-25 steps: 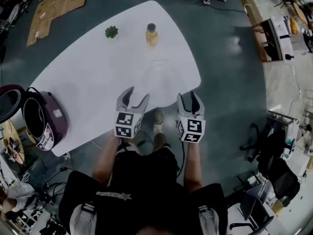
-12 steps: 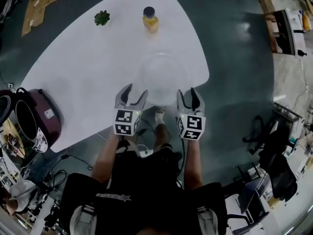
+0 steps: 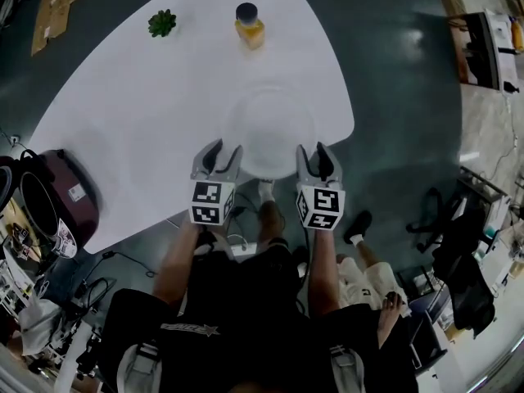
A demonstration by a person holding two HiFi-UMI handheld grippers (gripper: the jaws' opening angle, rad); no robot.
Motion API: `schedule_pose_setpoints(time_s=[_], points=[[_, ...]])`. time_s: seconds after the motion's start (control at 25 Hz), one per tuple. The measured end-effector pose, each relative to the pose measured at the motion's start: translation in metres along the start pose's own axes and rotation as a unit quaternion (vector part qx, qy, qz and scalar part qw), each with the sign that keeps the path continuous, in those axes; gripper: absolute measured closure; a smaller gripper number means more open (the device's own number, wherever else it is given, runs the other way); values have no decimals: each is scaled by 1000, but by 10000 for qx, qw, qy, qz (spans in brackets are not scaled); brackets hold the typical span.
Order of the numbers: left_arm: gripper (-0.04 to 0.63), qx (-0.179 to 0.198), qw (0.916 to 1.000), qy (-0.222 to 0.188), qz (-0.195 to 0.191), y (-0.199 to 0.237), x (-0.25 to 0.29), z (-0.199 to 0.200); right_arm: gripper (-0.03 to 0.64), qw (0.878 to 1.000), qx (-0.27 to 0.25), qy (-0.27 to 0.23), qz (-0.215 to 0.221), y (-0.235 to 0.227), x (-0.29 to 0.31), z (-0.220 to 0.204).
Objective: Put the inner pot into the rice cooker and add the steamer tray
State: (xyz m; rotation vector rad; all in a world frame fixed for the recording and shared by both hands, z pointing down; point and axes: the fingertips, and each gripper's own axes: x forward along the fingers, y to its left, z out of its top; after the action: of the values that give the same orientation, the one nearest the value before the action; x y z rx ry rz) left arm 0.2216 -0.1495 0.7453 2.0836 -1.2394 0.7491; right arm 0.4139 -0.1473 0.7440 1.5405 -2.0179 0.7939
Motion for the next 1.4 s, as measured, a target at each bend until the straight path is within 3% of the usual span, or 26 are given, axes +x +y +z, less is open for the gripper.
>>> schedule_pose_setpoints(time_s=[0.16,0.56,0.88,1.4], points=[[424,83,9999,-7,66,-3,2,3,482,9998,-166,19,-62,-1,0,3],[427,278,9994,-120,172,-6,-6,17,486,9992,-360,-95,-135,-2,-11,19],[430,237,9976,-542,369,-8,-35,50,486,9967,-622,-527,-37,8,-31,60],[436,397,9851,-1385,937,-18,-120,111,486,9853,-1046,-1317,299,38,-90,135]])
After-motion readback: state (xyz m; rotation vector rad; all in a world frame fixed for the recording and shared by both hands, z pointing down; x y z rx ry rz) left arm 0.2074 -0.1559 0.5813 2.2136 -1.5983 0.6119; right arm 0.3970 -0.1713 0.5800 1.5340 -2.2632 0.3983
